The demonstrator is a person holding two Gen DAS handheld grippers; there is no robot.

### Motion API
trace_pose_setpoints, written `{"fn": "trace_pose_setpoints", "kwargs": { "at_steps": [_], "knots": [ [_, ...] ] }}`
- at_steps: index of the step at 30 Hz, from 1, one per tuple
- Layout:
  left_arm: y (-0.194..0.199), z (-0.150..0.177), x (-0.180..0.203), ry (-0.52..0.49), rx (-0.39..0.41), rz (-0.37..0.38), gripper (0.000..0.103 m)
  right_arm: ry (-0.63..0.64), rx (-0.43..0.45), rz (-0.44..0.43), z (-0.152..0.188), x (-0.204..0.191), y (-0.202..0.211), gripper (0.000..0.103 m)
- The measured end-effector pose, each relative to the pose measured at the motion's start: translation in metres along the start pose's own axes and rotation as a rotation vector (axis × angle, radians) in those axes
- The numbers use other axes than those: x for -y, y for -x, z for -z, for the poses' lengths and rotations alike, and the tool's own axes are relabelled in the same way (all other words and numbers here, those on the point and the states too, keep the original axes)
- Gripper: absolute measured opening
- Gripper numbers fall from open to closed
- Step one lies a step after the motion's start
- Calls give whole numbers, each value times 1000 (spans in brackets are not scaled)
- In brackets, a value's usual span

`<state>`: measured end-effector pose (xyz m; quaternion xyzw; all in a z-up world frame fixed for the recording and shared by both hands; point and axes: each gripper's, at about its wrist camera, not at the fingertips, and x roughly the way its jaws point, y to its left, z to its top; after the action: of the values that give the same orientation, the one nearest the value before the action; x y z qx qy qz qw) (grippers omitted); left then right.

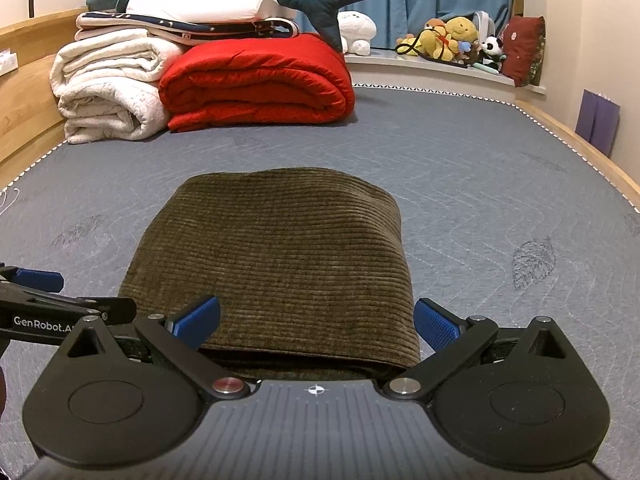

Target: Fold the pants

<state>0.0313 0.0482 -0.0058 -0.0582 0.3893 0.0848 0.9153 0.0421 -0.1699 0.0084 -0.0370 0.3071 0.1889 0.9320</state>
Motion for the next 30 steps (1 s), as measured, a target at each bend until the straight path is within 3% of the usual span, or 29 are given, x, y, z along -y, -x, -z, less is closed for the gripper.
{"fn": "trace_pose_setpoints", "kwargs": {
  "at_steps": [30],
  "knots": [
    [-1,1,6,-48,21,31,103,2,-9,-14,1,-1,-1,102]
  ]
}}
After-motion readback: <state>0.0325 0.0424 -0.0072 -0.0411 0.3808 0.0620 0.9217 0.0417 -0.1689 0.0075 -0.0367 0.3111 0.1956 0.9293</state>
